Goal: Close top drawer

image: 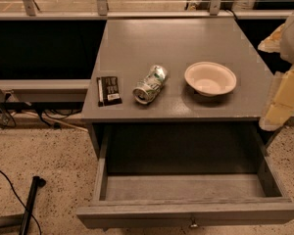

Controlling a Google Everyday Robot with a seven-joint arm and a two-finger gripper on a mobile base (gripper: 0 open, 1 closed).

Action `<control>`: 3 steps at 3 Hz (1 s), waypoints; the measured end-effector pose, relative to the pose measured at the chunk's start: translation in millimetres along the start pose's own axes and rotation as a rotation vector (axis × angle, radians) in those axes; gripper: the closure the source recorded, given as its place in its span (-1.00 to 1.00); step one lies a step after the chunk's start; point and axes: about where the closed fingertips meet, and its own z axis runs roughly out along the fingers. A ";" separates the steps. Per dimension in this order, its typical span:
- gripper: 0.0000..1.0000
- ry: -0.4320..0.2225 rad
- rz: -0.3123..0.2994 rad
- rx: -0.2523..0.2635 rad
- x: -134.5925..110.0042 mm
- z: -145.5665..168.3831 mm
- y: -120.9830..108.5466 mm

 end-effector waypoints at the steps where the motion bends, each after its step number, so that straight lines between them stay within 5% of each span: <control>1: -1.00 -0.006 -0.001 0.007 0.4 0.4 0.7; 3: -1.00 -0.190 -0.066 -0.013 18.3 70.8 61.7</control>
Offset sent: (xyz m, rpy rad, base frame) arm -0.0419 0.0018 -0.1364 0.1084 -0.0099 0.1837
